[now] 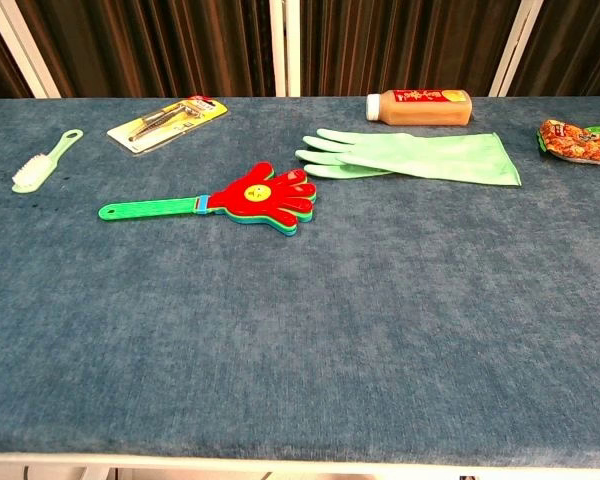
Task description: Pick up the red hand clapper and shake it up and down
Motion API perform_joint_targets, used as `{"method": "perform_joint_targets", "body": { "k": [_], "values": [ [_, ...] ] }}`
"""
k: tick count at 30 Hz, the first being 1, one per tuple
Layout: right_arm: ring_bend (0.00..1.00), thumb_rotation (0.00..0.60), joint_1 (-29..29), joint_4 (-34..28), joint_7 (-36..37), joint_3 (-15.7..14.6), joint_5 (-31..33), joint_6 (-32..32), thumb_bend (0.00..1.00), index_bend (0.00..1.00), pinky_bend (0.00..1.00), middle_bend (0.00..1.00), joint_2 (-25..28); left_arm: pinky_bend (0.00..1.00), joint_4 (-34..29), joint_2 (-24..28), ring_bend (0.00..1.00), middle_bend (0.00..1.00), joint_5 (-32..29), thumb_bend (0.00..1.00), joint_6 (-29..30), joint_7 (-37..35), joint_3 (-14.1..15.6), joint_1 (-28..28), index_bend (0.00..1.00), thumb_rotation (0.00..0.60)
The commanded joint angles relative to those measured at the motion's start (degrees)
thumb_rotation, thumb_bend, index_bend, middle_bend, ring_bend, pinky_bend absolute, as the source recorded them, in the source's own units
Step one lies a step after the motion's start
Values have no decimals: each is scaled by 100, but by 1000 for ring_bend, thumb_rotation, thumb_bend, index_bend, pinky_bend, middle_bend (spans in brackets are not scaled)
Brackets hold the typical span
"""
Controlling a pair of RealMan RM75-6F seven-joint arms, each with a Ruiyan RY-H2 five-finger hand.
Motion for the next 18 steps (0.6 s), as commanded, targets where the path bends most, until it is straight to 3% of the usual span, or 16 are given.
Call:
{"method": "perform_joint_targets", "body": {
  "k": [1, 7, 12, 18],
  "values": [
    [0, 600, -2, 3, 3, -2, 2, -2, 277, 0, 0, 0, -1, 0, -3, -2, 0, 0, -1, 159, -3, 6, 2, 0, 3, 484],
    [0, 600, -15, 34, 39, -9, 8, 2, 277, 0, 0, 0, -5, 0, -27, 4, 0, 0, 1, 160, -12, -4, 2, -6, 3, 486],
    [0, 600, -12, 50, 83, 13, 32, 1, 277, 0, 0, 0, -9, 0, -139, 14, 0, 0, -22, 207, -121, -18, -30, -84, 8, 589],
    [0, 600, 49, -13, 13, 72, 87, -61, 277, 0, 0, 0, 30, 0, -445, 15, 0, 0, -33, 226, -536, -285, -157, -429, 18, 600]
  ]
}}
